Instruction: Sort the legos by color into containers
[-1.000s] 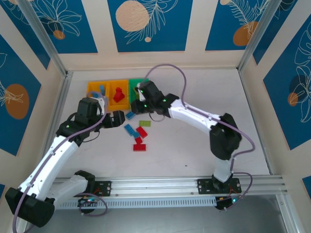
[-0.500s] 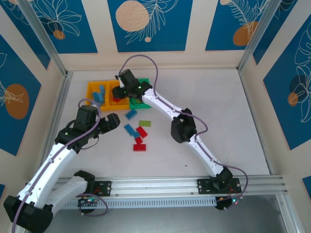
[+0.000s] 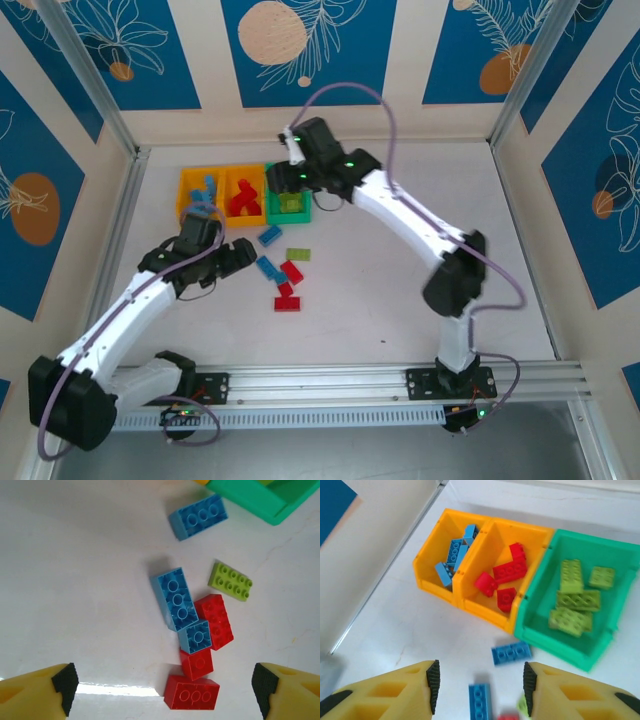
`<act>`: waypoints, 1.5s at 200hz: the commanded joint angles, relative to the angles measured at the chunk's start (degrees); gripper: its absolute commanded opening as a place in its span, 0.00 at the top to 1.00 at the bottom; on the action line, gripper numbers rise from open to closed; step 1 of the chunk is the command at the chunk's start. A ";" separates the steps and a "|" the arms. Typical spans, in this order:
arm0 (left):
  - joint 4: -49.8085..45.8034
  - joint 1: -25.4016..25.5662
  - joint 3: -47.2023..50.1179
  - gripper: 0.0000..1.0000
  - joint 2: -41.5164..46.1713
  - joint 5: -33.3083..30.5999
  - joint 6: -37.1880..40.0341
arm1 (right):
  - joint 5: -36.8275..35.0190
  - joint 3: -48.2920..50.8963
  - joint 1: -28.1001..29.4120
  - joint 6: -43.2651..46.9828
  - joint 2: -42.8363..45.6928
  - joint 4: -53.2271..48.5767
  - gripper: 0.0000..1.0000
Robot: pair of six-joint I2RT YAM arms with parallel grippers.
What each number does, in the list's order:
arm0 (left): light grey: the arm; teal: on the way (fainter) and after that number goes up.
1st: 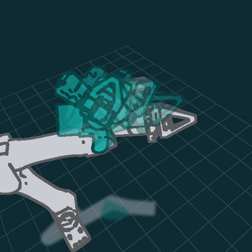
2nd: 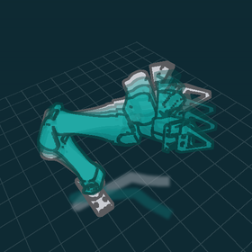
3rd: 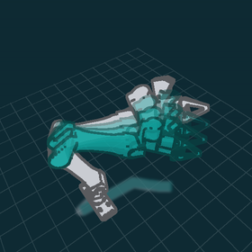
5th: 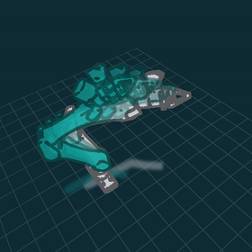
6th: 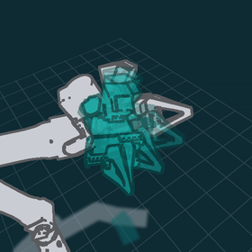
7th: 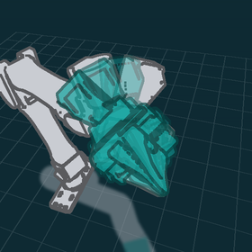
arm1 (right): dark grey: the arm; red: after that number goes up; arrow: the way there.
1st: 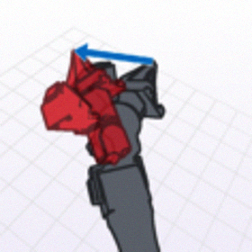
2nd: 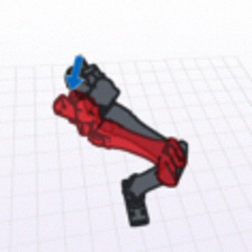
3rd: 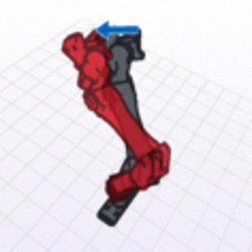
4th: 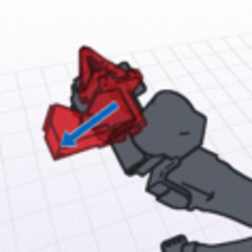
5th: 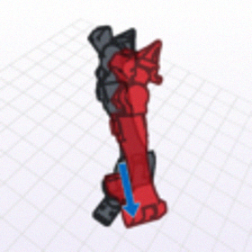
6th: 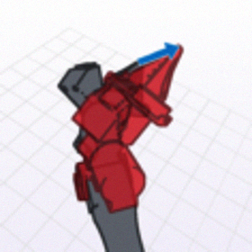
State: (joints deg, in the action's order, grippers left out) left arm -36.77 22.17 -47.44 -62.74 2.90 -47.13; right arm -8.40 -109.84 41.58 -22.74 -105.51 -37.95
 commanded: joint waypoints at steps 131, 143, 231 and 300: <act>12.40 7.27 -9.51 0.43 -35.08 -2.91 -10.82 | -3.99 25.41 -1.68 -8.86 20.13 -8.53 0.25; 12.87 7.27 -9.51 0.50 -35.60 -2.90 -11.14 | -2.17 24.96 -1.60 -8.11 19.49 -8.90 0.25; 5.99 1.88 -9.53 0.73 -22.73 -9.82 -3.06 | 13.96 24.02 1.92 1.49 14.46 -10.27 0.28; 3.38 -17.09 -28.41 0.75 -31.42 -8.97 11.73 | 8.22 23.70 1.22 -2.37 14.18 -9.50 0.29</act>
State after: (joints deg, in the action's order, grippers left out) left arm -31.86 9.10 -68.07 -85.34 -7.20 -42.87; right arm 0.43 -85.17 43.11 -23.38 -91.85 -47.59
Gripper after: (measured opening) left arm 0.317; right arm 0.715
